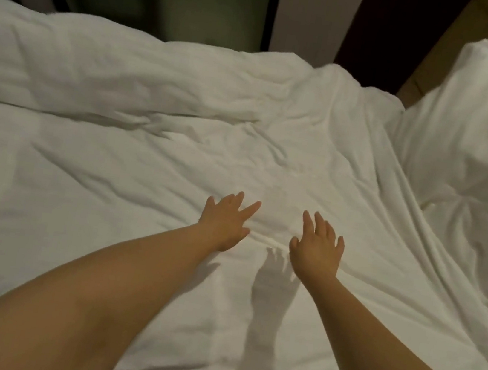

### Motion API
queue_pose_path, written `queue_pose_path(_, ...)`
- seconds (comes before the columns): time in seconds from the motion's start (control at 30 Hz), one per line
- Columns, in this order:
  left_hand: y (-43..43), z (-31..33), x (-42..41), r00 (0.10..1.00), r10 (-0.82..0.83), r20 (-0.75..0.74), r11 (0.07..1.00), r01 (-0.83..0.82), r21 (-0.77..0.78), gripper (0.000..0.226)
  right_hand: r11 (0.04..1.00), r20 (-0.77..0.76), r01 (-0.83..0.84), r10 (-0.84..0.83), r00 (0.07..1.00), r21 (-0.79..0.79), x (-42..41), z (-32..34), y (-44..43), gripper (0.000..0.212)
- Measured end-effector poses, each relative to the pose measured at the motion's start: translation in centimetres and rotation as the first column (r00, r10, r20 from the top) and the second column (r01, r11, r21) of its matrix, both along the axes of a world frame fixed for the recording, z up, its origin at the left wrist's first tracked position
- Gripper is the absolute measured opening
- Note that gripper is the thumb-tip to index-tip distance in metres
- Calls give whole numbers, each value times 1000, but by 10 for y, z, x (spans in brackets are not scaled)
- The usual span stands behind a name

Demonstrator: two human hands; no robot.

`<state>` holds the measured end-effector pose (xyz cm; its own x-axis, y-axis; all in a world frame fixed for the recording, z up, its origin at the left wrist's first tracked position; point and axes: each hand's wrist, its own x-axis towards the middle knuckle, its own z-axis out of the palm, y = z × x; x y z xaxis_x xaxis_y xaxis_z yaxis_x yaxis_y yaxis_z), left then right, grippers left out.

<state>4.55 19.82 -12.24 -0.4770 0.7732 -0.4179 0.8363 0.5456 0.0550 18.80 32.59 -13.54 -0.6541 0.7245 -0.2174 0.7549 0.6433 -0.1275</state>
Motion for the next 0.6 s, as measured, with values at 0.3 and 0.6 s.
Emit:
queue_pose_path(0.3, -62, 22, -91, 997, 62, -41, 998, -62, -9, 63, 1000, 11, -1, 1, 1000, 22, -76, 35, -56, 60)
queue_pose_path(0.6, 47, 25, -194, 982, 107, -153, 993, -98, 67, 66, 998, 52, -44, 46, 998, -37, -173, 9, 35, 61)
